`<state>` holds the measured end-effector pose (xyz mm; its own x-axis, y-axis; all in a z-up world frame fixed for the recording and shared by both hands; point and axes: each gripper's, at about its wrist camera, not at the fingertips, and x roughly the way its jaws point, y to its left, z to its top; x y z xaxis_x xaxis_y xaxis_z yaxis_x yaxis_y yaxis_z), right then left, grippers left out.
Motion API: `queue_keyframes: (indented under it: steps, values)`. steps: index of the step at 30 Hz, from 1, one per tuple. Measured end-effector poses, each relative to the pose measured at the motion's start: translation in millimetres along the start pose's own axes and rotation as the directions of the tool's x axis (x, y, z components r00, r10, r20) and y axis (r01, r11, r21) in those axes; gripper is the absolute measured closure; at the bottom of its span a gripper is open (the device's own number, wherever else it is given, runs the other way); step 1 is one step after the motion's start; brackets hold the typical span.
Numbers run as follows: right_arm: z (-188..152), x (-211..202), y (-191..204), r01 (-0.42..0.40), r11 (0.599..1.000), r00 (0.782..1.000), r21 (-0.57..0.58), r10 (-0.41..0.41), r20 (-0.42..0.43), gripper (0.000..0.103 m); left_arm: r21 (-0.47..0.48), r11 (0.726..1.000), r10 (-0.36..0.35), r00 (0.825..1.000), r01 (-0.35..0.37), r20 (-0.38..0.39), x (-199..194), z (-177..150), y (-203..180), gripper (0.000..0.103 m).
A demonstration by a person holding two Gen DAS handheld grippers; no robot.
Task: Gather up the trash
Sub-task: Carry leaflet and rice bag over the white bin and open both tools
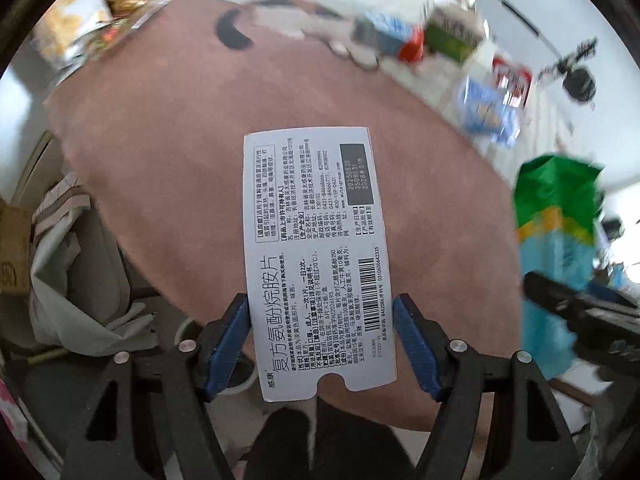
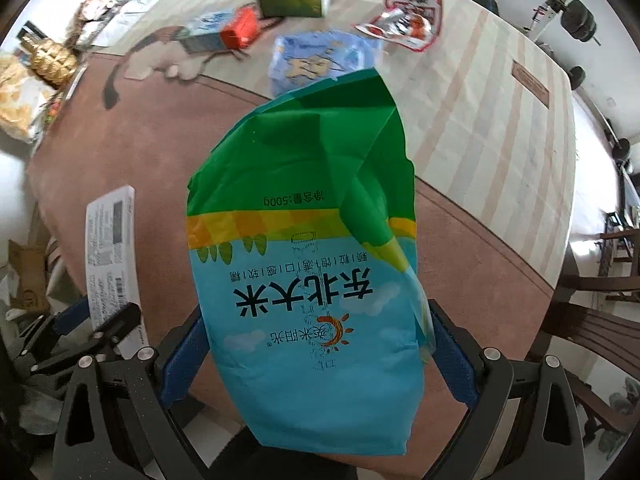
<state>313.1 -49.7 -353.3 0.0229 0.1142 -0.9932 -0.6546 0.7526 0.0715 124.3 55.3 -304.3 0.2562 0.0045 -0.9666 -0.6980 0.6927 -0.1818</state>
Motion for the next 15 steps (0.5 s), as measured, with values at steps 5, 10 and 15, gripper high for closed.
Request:
queue_keyframes:
  steps: [5,10,15]
  values:
    - [-23,-18,43,-0.058,0.995,0.998,-0.080,0.059,0.015,0.004,-0.084,0.995,-0.039,0.995,0.047,0.092,-46,-33,60,0.033]
    - [-68,-22,113,-0.127,0.975,0.992,-0.184,0.128,-0.008,0.004,-0.206,0.976,-0.046,0.990,0.074,0.134,-64,-79,145,0.033]
    - [-125,25,185,-0.183,0.943,0.982,-0.279,0.160,-0.105,0.004,-0.369,0.927,-0.049,0.998,0.064,0.048,-26,-140,237,0.033]
